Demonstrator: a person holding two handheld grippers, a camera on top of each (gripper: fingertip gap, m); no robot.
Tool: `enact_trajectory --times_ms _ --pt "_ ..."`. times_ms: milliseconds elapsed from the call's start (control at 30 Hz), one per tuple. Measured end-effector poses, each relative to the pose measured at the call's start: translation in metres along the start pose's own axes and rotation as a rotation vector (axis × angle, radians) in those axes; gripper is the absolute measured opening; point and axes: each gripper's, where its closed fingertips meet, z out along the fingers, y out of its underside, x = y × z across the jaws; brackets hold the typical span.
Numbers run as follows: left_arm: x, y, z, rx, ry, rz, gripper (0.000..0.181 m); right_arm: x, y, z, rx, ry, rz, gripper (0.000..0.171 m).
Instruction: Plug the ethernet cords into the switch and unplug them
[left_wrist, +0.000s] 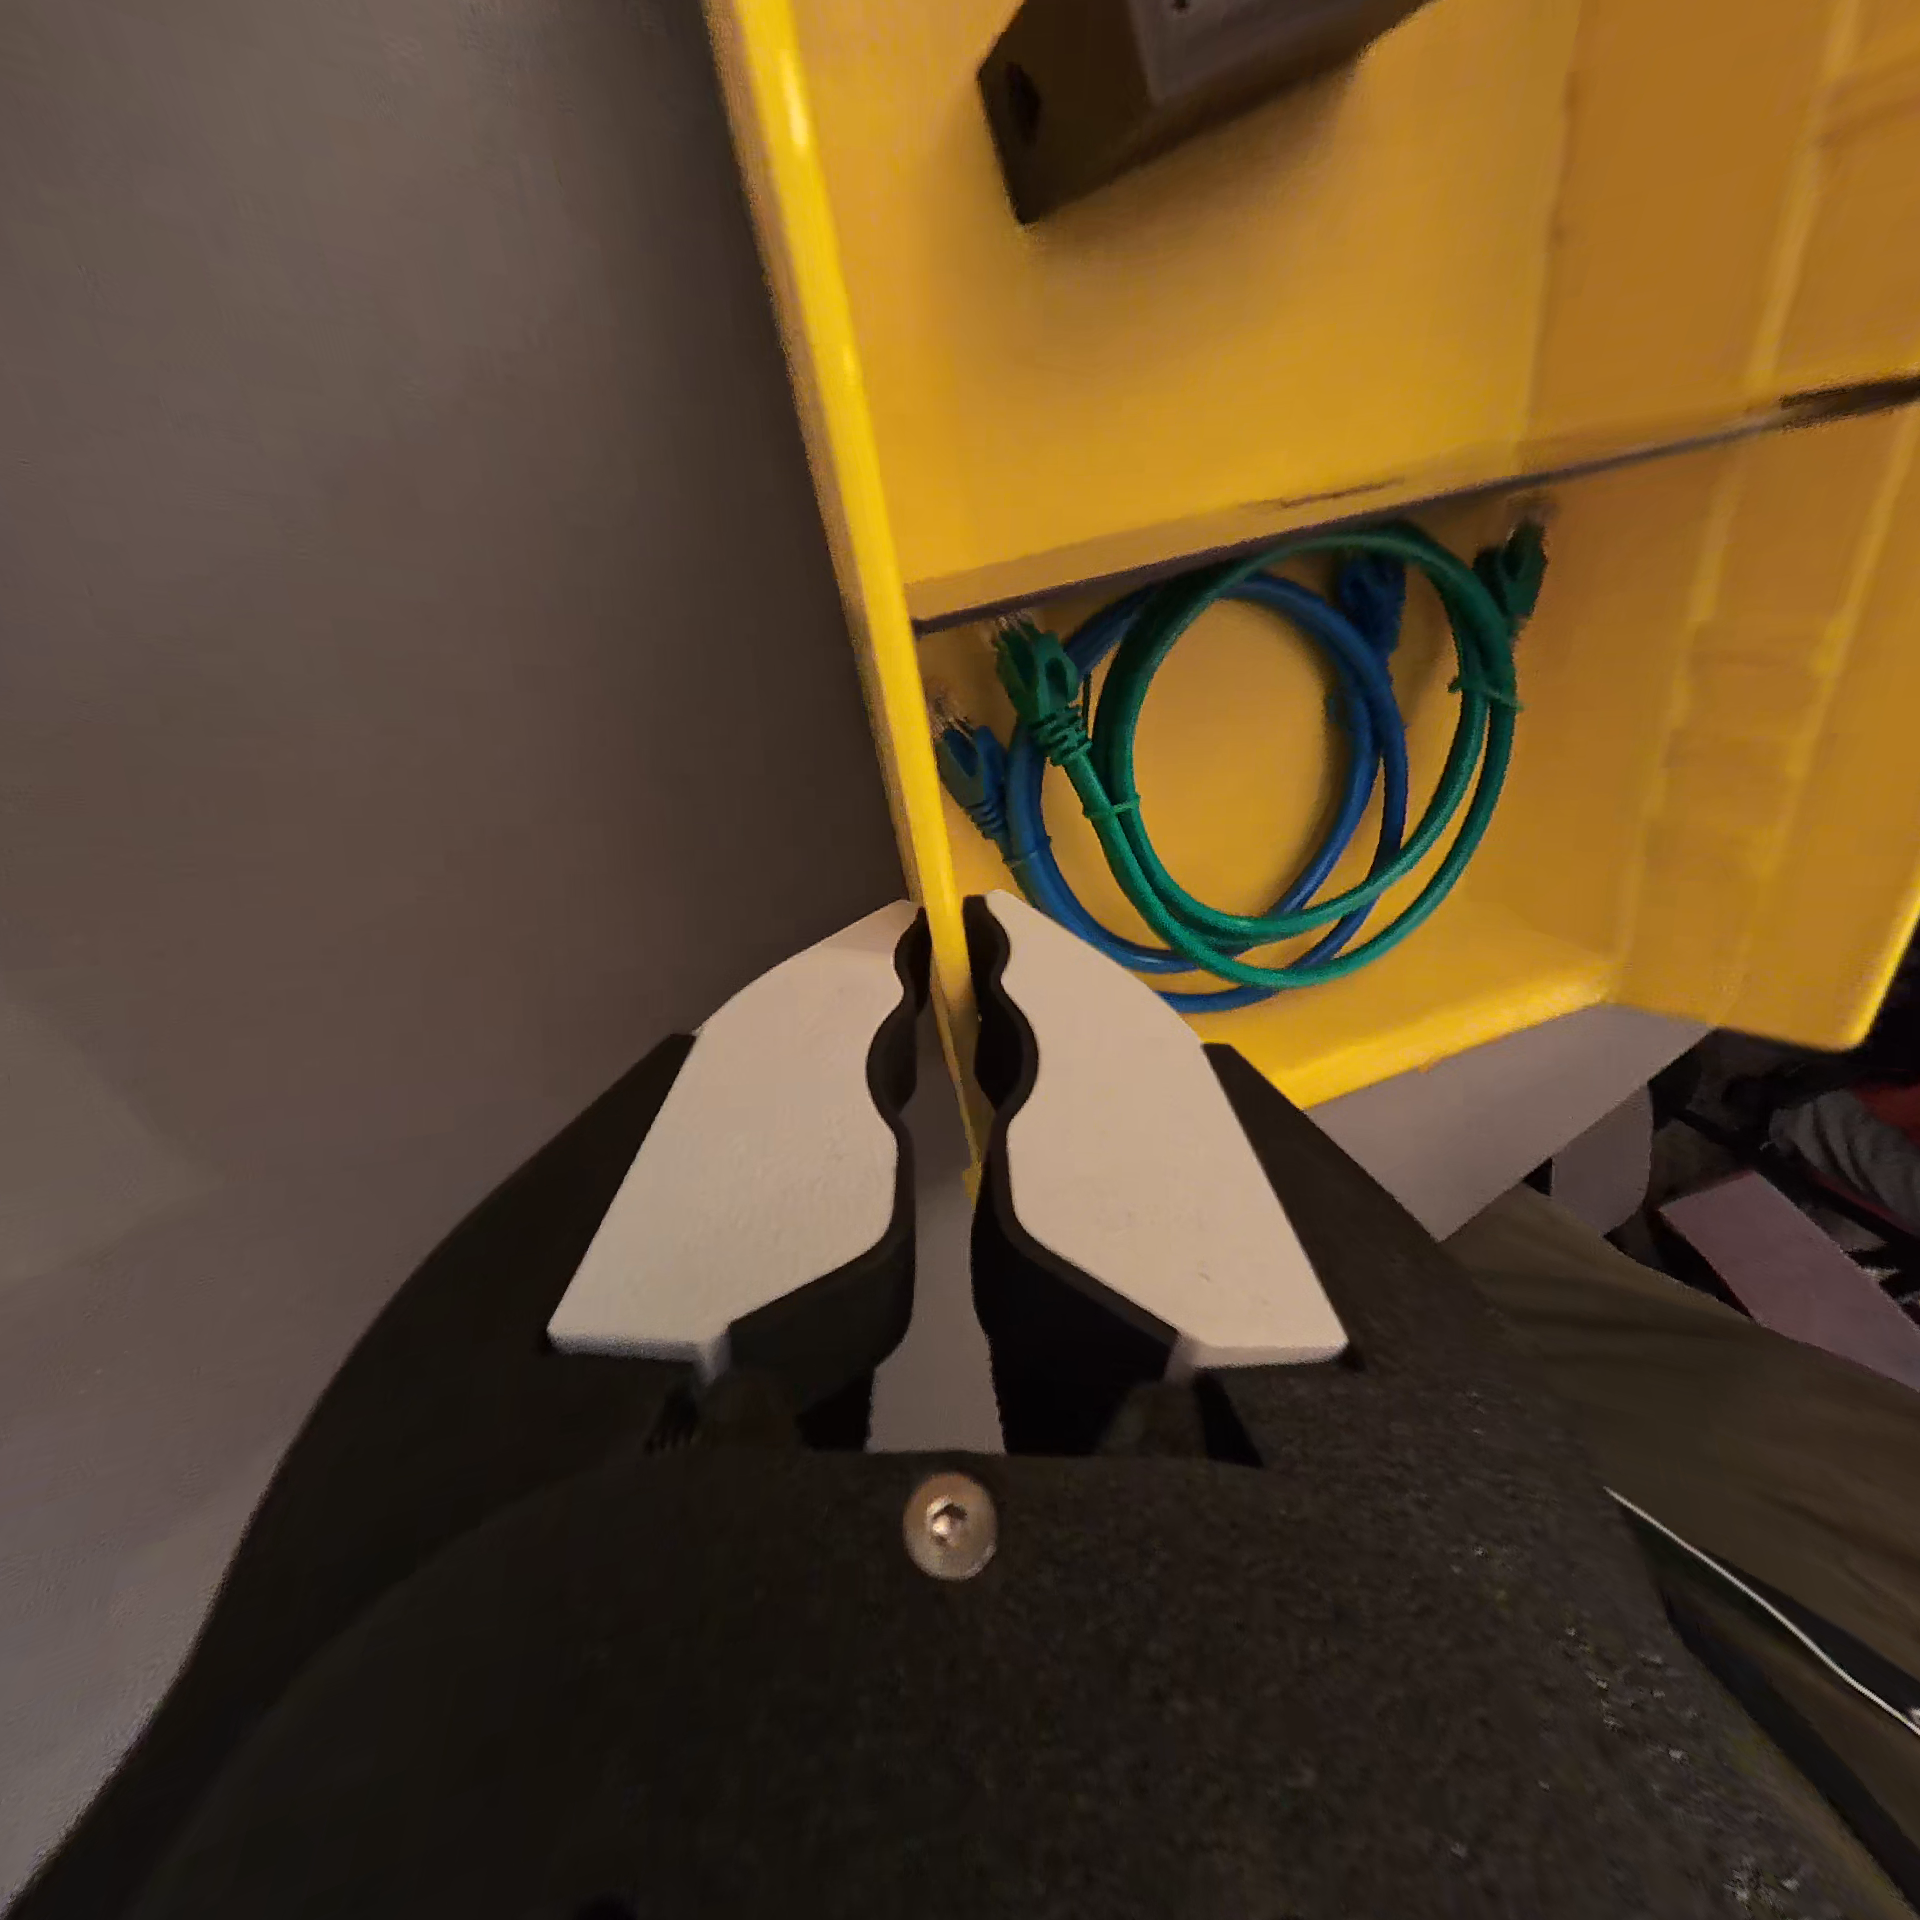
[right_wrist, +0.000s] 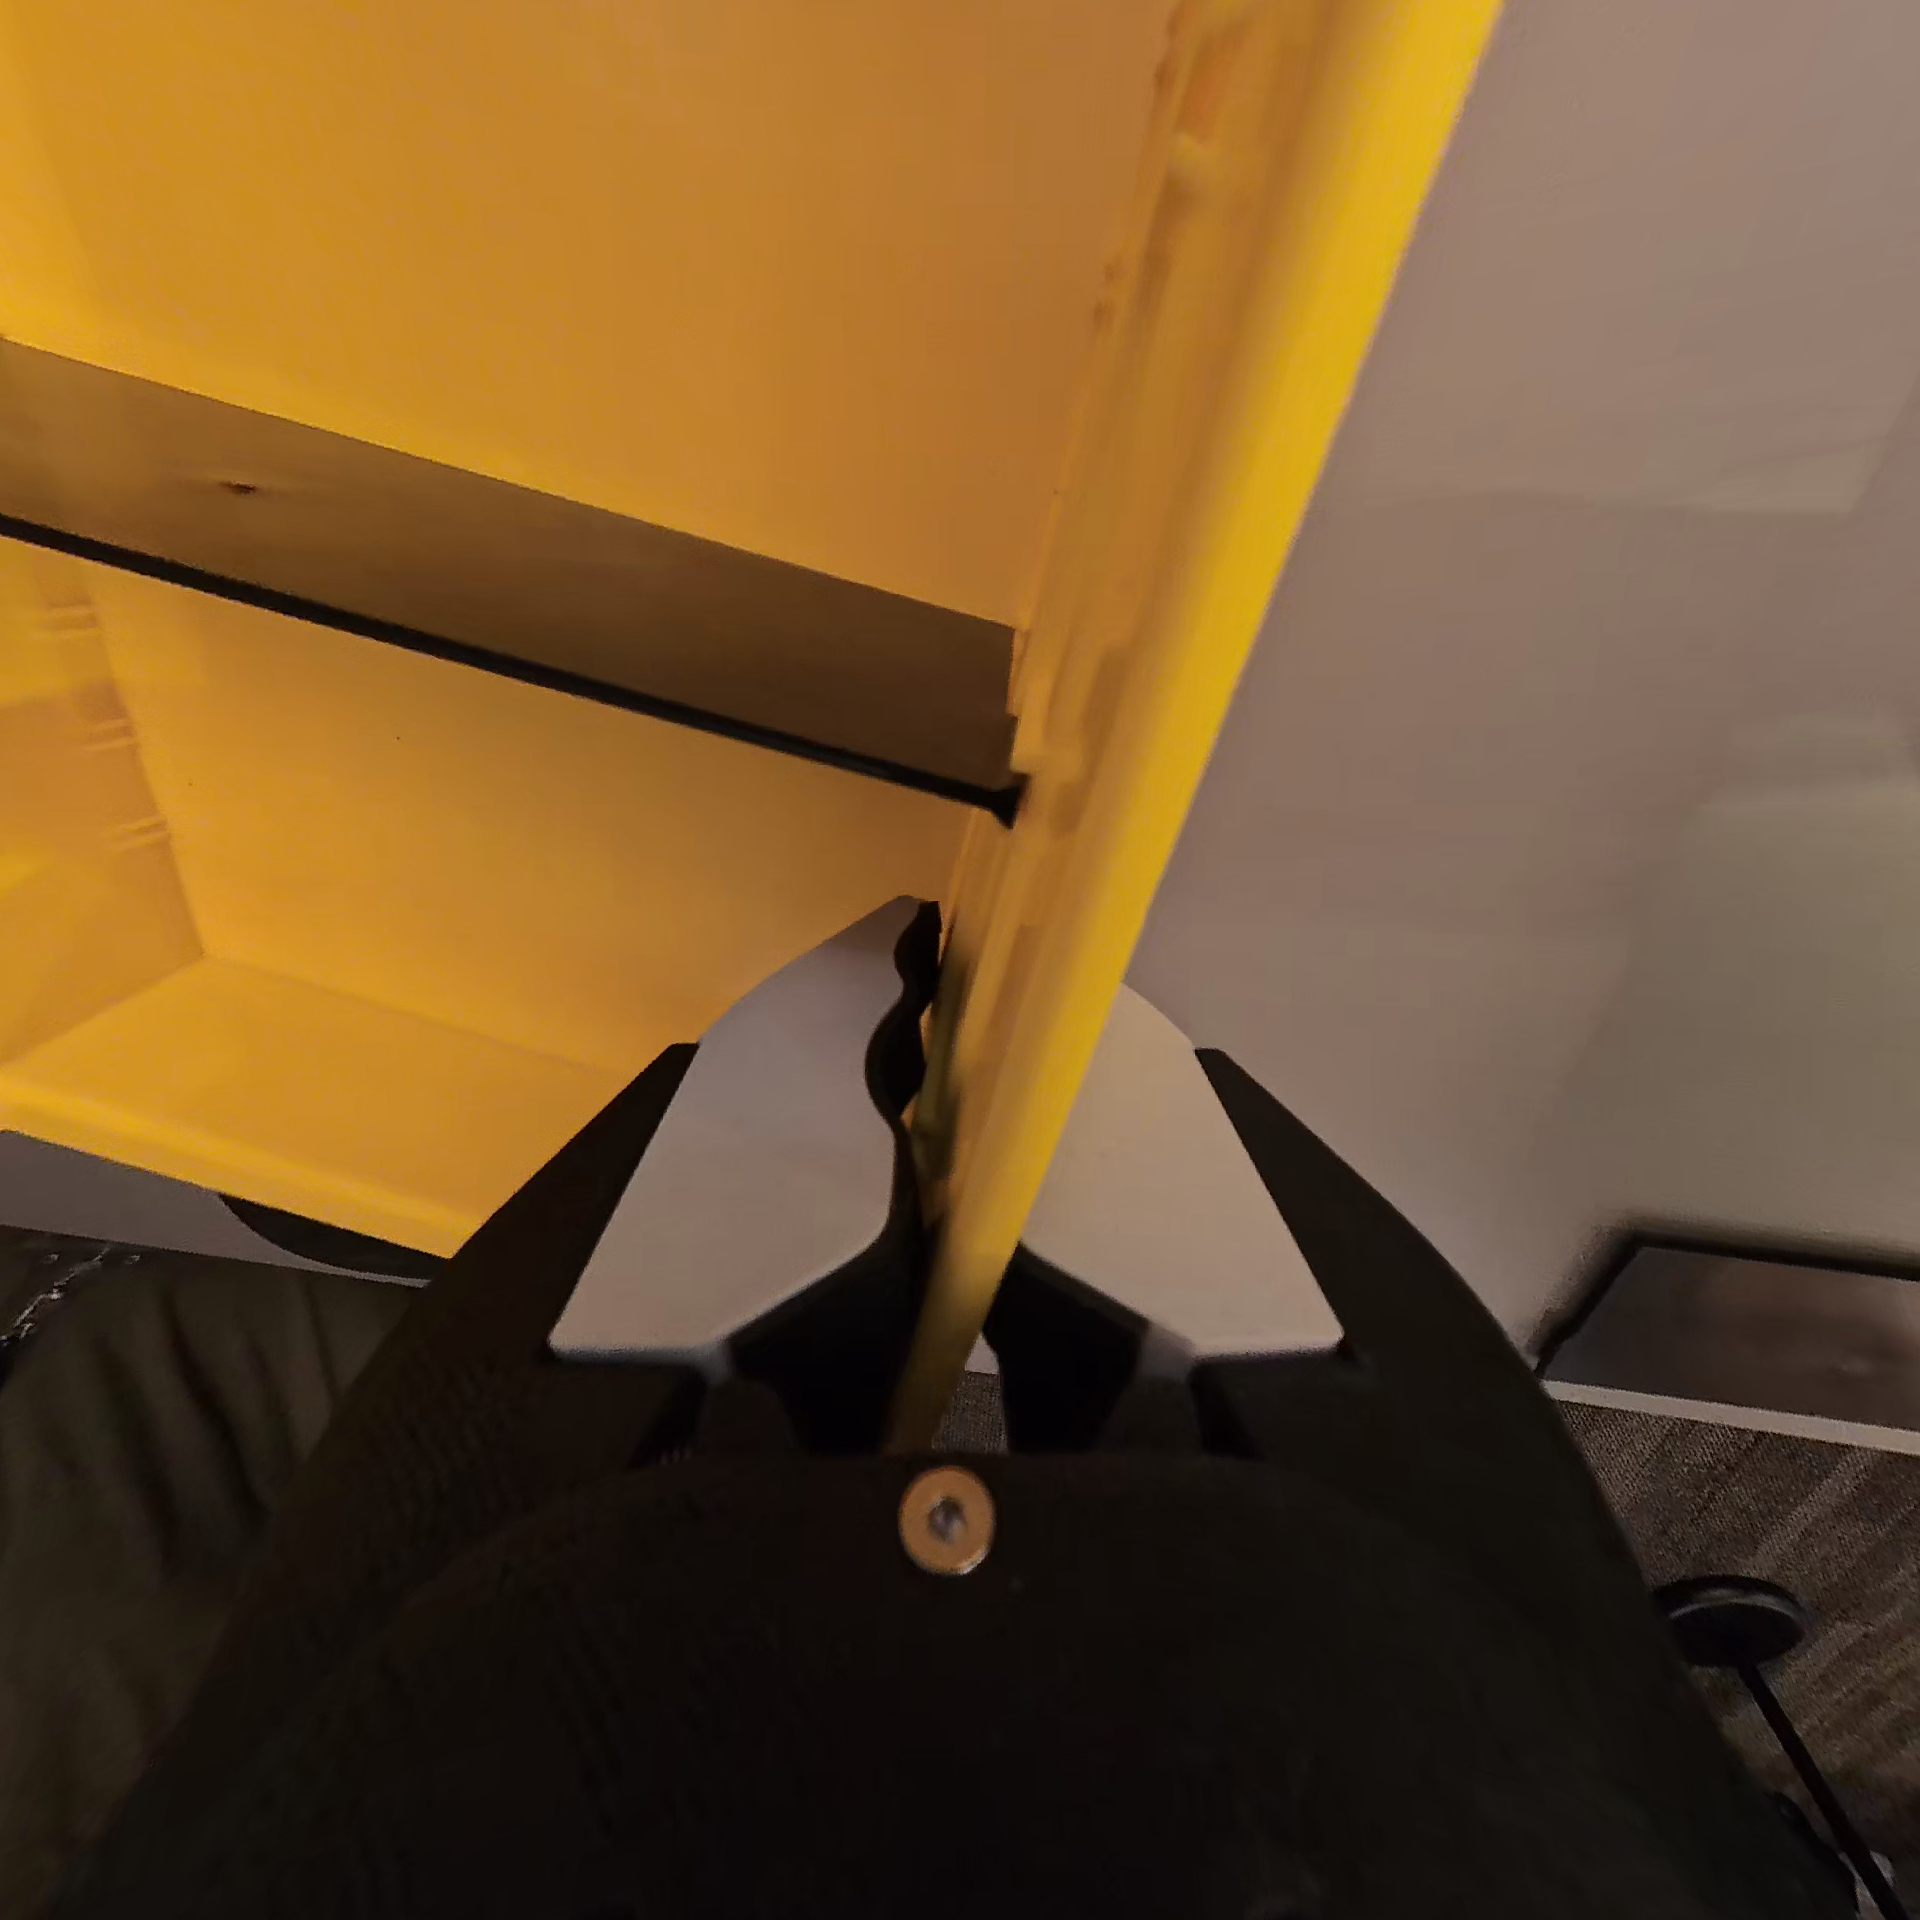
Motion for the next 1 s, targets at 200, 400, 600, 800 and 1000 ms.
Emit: enact_trajectory --times_ms 200,400,600,800,1000 --pt "-0.019 0.01 -0.008 0.001 -0.004 -0.026 0.005 -0.009 -0.005 0.004 -0.002 -0.023 -0.008 0.004" --pt "-0.031 0.022 -0.014 0.005 0.016 -0.049 0.006 -0.021 -0.014 0.013 -0.003 -0.048 -0.011 0.004" --pt "-0.051 0.037 -0.022 0.028 0.019 -0.094 0.006 -0.038 -0.026 0.024 -0.015 -0.058 -0.04 0.004" --pt "-0.08 0.055 -0.034 0.046 0.002 -0.147 0.006 -0.061 -0.041 0.033 -0.032 -0.071 -0.075 0.004" --pt "-0.111 0.077 -0.046 0.085 0.002 -0.22 0.007 -0.084 -0.058 0.045 -0.049 -0.085 -0.102 0.004"
